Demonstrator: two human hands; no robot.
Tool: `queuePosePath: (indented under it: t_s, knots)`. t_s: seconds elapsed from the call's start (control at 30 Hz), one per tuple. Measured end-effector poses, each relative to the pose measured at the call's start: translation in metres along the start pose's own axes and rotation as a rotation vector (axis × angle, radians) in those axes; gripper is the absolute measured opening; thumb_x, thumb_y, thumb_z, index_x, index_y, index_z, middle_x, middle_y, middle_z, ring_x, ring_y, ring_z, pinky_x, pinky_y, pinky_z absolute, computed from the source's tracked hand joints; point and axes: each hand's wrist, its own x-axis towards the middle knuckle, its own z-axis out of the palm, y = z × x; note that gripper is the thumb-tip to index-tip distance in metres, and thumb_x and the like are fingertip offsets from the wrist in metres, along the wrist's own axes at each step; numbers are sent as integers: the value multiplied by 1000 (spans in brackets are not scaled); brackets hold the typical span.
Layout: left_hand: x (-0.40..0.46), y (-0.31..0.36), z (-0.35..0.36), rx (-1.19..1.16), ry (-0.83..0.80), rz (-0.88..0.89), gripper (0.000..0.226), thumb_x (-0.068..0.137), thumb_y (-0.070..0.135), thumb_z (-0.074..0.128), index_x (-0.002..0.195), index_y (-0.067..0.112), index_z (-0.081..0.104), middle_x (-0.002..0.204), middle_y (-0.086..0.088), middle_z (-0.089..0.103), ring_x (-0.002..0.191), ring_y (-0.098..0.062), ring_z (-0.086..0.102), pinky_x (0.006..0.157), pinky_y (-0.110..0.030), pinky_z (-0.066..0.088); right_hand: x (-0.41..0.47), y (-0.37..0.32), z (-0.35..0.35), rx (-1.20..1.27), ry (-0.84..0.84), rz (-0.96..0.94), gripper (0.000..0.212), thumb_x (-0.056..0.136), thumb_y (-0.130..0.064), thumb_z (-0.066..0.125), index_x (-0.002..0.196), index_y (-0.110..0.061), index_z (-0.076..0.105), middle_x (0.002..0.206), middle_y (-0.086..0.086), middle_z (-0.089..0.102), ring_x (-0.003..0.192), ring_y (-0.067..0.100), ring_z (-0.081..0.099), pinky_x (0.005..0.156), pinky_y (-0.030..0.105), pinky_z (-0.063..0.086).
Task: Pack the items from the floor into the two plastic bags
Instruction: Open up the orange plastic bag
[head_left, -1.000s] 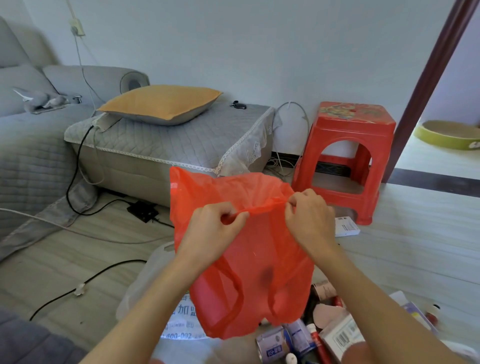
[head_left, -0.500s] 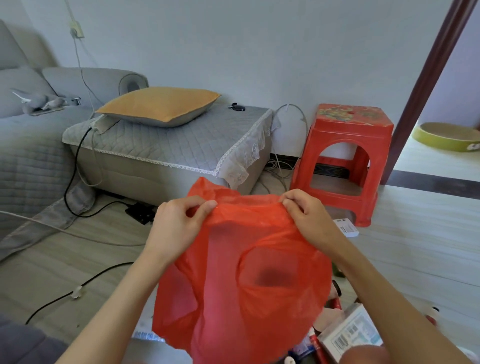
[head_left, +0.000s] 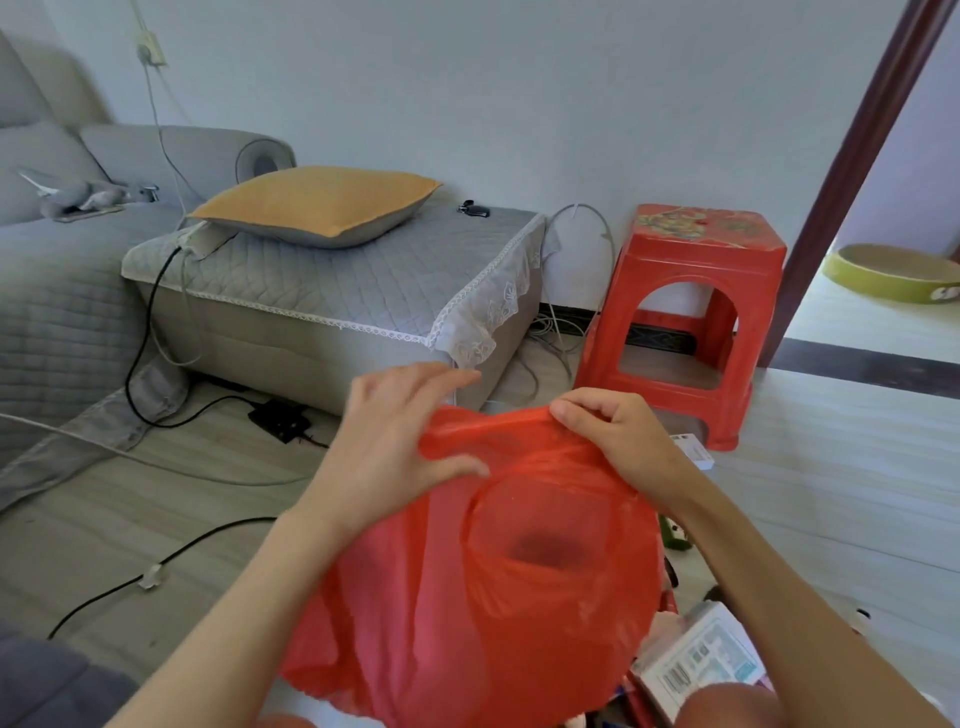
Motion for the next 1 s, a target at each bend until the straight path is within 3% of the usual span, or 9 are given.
queuePosePath:
  t_s: [0.07,0.17,0.3,0.43,0.57,0.67,0.77,0.93,1.0]
  knots:
    - [5,8,6,33,-73,146,54,78,55,52,125,31,42,116,5,57,108,-11,49,90,-29,33,0,-4,2,74,-5,18,16,89,-16,57,79,-18,69,70,-10,65,64,-8,58,67,6,44]
    - [6,9,10,-142,-45,125,25,91,31,47,112,22,55,96,5,61,87,-14,59,77,-26,47,-1,-9,3,131,7,2,13,87,-10,60,78,-15,68,67,-10,64,59,-9,57,62,4,43]
    - [3,7,8,-359,-27,-14,25,88,29,49,88,11,67,72,18,55,71,-3,55,70,-3,36,1,2,0,-276,8,-101,13,80,-5,67,88,-15,70,78,-13,60,74,-2,55,71,11,38]
    - [-3,-3,6,-454,-81,-226,27,85,35,47,69,17,61,55,10,51,58,-4,49,60,-8,35,5,16,-10,-435,84,-113,25,74,-4,70,95,-18,69,92,-2,55,92,14,51,79,7,32]
    - [-11,-18,7,-498,-46,-371,38,85,39,44,52,22,39,48,9,42,48,-3,37,51,-17,30,3,19,-20,-345,179,-26,17,75,-15,74,84,-24,62,83,-5,57,74,-1,51,68,2,35]
    - [-14,-23,6,-449,-8,-461,42,87,40,45,52,19,38,47,7,39,49,-6,34,52,-24,28,-1,16,-22,-22,172,59,11,82,-11,67,78,-21,64,68,-10,64,57,-7,54,60,7,42]
    - [-14,-24,11,-274,-19,-516,31,92,25,55,70,6,65,64,3,62,66,-16,53,63,-27,33,-6,14,-17,299,51,229,10,87,-11,59,84,-12,69,65,-6,71,58,1,63,57,12,51]
    - [-16,-30,17,-480,91,-628,13,86,9,60,82,13,72,66,25,66,67,6,58,68,-10,42,0,25,-14,214,224,307,23,89,-23,58,79,-7,69,64,0,61,55,5,54,51,12,44]
    - [-19,-32,23,-464,10,-628,18,89,4,55,86,12,70,76,17,68,78,-7,62,70,-13,41,3,28,-12,103,304,280,29,91,-26,55,74,-5,67,64,2,54,59,8,47,49,10,38]
